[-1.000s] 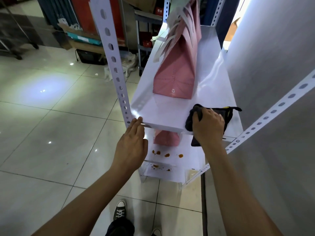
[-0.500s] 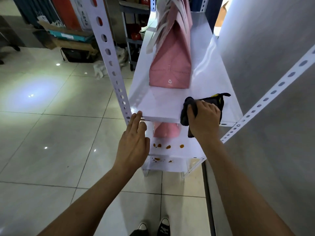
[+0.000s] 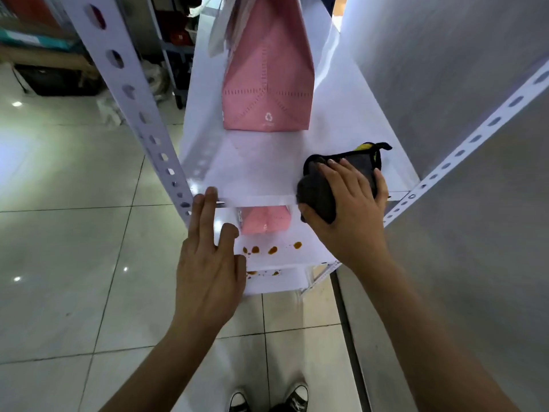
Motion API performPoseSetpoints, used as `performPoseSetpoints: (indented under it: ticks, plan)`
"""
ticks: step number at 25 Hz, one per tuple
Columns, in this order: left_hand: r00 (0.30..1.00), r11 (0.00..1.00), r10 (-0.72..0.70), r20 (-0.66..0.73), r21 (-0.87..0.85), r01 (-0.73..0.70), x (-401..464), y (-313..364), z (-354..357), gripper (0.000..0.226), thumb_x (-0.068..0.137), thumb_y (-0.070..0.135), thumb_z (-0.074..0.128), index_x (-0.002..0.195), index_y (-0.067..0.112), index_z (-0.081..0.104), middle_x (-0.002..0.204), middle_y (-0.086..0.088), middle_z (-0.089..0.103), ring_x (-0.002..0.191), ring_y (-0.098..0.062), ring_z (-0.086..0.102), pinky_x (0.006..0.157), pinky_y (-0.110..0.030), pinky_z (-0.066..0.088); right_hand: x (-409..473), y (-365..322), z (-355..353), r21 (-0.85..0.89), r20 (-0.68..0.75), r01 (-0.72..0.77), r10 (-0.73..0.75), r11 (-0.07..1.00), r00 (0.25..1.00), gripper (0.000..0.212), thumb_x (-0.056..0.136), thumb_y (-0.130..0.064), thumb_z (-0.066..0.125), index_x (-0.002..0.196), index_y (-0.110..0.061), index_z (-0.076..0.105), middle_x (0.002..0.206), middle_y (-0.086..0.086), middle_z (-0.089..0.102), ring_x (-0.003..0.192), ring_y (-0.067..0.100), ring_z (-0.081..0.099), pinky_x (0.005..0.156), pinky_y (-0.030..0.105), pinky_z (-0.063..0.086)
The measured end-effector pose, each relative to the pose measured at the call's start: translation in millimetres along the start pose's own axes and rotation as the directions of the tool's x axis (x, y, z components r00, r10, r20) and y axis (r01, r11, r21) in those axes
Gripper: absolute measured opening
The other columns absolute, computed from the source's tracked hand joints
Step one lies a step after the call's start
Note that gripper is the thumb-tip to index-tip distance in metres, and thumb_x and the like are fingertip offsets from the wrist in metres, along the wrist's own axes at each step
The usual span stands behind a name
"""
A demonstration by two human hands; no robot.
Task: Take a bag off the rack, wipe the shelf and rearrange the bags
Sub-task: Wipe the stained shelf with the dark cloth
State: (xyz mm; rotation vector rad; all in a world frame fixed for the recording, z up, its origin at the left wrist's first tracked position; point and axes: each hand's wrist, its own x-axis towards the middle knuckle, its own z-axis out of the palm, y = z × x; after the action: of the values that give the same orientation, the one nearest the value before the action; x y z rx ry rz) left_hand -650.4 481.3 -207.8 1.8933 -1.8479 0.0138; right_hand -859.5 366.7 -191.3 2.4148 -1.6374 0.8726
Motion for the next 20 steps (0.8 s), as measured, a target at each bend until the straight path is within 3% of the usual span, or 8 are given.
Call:
performPoseSetpoints:
  ticks: [6,9,12,14,16,18,20]
  plan:
    - [0.993,0.997,-0.064,-0.100,-0.059,0.059,-32.5,-6.6,32.0,0.036,0.085,0.007,0.054,0.121,0.004,0.058,0.161,-0.017,0.024,0.150,-0.034,0.019,0.108,-0.043,0.034,-15.4,8.4,9.5,0.129,-0.158,0.146,-0.125,0.981,0.979,0.045,0.082,-0.014,0.069,0.127,-0.011,0.066,0.132,0.004,0.065,0.132,0.025,0.055,0.116,0.054,0.029]
    - [0.996,0.995,-0.088,-0.006,-0.050,0.088,-67.0,-15.7,67.8,0.046,0.084,0.007,0.052,0.130,0.006,0.055,0.158,-0.015,0.033,0.148,-0.032,0.027,0.110,-0.043,0.036,-41.0,13.7,3.4,0.173,-0.231,0.215,-0.172,0.961,0.957,0.049,0.082,-0.007,0.071,0.130,-0.008,0.064,0.135,0.008,0.061,0.133,0.027,0.052,0.114,0.057,0.031]
    - [0.985,0.993,-0.116,0.124,-0.020,0.120,-99.8,-29.4,116.2,0.058,0.079,0.005,0.054,0.137,0.005,0.050,0.153,-0.013,0.043,0.144,-0.030,0.036,0.107,-0.043,0.042,-91.3,17.0,29.0,0.246,-0.215,0.243,-0.191,0.938,0.958,0.052,0.084,-0.005,0.074,0.133,-0.008,0.057,0.139,0.010,0.053,0.133,0.031,0.049,0.107,0.061,0.038]
    - [0.971,0.989,-0.141,0.192,-0.010,0.146,-115.3,-36.4,144.1,0.063,0.078,0.007,0.055,0.140,0.005,0.047,0.151,-0.013,0.045,0.142,-0.030,0.040,0.106,-0.044,0.045,-131.6,27.7,65.0,0.355,-0.096,0.119,-0.091,0.927,0.991,0.051,0.086,-0.005,0.071,0.135,-0.011,0.058,0.144,0.009,0.054,0.130,0.035,0.052,0.103,0.059,0.043]
    - [0.950,0.982,-0.181,0.255,-0.010,0.190,-123.9,-42.9,170.8,0.067,0.081,0.009,0.054,0.147,0.005,0.040,0.154,-0.013,0.040,0.144,-0.029,0.036,0.109,-0.045,0.043,-164.8,44.8,104.2,0.535,0.109,-0.129,0.084,0.835,0.991,0.051,0.091,-0.005,0.067,0.140,-0.020,0.058,0.147,-0.002,0.051,0.121,0.040,0.058,0.090,0.055,0.054]
    - [0.938,0.978,-0.200,0.282,-0.001,0.208,-125.1,-51.3,196.7,0.069,0.084,0.013,0.049,0.151,0.005,0.032,0.157,-0.013,0.036,0.147,-0.029,0.032,0.112,-0.045,0.040,-180.0,56.4,134.6,0.646,0.276,-0.351,0.221,0.678,0.935,0.056,0.093,-0.005,0.067,0.142,-0.028,0.055,0.138,-0.002,0.055,0.103,0.040,0.066,0.071,0.044,0.062]
    - [0.933,0.979,-0.198,0.301,0.012,0.203,-124.8,-59.6,221.5,0.073,0.084,0.015,0.046,0.153,0.004,0.027,0.159,-0.015,0.031,0.148,-0.030,0.028,0.115,-0.043,0.037,-182.5,59.9,155.7,0.674,0.356,-0.491,0.340,0.551,0.870,0.053,0.092,-0.008,0.069,0.136,-0.032,0.053,0.125,0.006,0.063,0.088,0.036,0.072,0.066,0.044,0.063]
